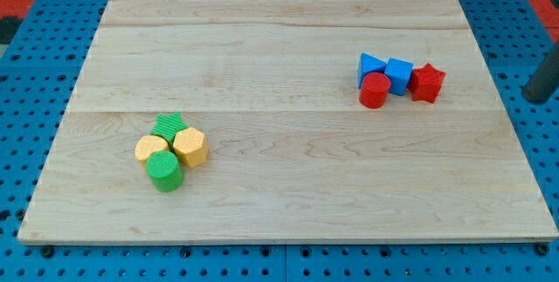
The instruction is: Push the red star towards the top of the hexagon
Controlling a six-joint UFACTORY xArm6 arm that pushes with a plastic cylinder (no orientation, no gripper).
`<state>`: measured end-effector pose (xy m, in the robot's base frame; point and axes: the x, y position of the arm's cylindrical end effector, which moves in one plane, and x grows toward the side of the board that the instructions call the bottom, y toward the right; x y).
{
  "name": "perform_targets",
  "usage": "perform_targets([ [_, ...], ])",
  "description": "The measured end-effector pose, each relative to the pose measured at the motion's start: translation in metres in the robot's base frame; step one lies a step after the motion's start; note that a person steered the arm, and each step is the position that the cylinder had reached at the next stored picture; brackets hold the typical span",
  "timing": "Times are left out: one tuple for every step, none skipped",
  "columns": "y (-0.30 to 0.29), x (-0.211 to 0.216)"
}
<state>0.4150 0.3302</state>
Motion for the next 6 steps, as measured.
perform_targets([
  [-0.083,-0.043],
  [-0.15,-0.022],
  [-0.144,-0.012],
  [-0.095,0.013],
  [-0.159,0.041],
  [-0.293,0.013],
])
